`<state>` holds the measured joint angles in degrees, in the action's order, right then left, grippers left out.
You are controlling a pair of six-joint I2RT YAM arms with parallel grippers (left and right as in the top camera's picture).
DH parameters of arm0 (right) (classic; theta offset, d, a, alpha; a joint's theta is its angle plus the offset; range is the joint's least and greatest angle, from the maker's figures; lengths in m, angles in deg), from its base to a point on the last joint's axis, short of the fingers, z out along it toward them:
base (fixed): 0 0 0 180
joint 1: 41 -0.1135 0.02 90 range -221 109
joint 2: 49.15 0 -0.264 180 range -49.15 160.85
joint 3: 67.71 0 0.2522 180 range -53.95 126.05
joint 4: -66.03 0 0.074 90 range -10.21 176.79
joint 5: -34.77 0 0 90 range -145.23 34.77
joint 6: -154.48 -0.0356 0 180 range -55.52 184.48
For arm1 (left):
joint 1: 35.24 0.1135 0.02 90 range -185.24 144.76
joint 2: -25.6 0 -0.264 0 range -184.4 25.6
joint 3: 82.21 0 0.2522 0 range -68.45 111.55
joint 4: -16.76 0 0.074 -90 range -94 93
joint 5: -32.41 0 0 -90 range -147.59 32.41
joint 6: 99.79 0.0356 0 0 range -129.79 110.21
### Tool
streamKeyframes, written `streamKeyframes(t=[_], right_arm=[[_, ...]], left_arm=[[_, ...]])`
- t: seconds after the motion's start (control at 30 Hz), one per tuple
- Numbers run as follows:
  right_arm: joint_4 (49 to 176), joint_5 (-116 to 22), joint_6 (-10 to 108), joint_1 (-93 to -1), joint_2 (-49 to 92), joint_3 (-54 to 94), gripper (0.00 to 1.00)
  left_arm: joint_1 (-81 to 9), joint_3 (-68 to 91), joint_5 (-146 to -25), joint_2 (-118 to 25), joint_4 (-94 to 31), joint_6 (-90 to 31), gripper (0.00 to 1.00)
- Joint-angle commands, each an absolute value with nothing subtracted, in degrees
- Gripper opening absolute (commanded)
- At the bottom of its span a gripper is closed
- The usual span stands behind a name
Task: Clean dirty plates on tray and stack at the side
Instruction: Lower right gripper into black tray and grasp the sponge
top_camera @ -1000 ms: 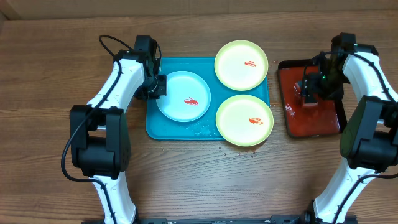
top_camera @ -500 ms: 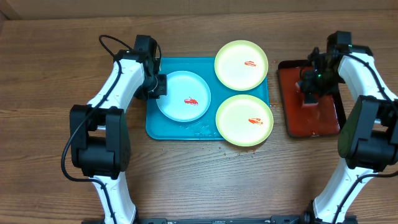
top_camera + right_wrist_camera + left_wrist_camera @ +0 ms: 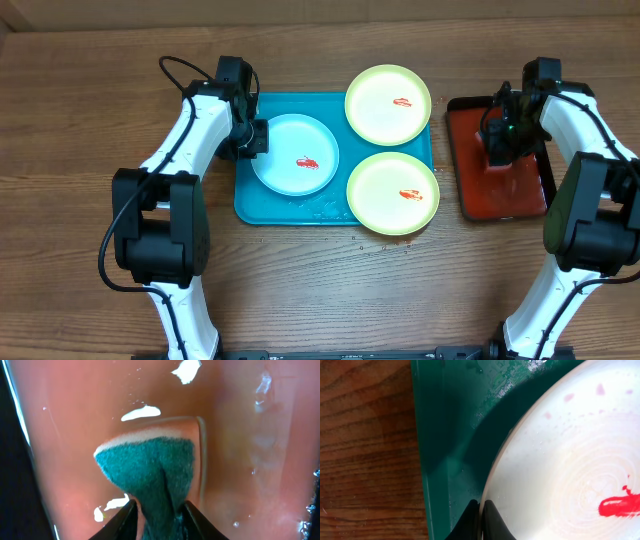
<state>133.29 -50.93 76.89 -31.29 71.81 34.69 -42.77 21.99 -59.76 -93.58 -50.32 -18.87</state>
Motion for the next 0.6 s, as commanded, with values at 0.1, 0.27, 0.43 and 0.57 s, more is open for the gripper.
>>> streamKeyframes(t=[0.1, 0.27, 0.43, 0.57], right_arm=[[130.95, -50.67, 76.49, -31.29, 70.66, 32.79, 0.34], [130.45, -50.65, 76.28, -31.29, 70.66, 32.25, 0.3], [131.26, -49.99, 73.13, -31.29, 70.61, 32.46, 0.04], [134.8, -40.11, 71.1, -31.14, 68.97, 35.81, 0.04]], left_arm=[[-43.21, 22.82, -60.2, -94.41, -50.02, -20.14, 0.04], [-43.21, 22.82, -60.2, -94.41, -49.91, -20.16, 0.04], [-43.21, 22.82, -60.2, -94.41, -49.86, -20.16, 0.04], [-43.21, 22.82, -60.22, -94.41, -49.45, -20.16, 0.04]])
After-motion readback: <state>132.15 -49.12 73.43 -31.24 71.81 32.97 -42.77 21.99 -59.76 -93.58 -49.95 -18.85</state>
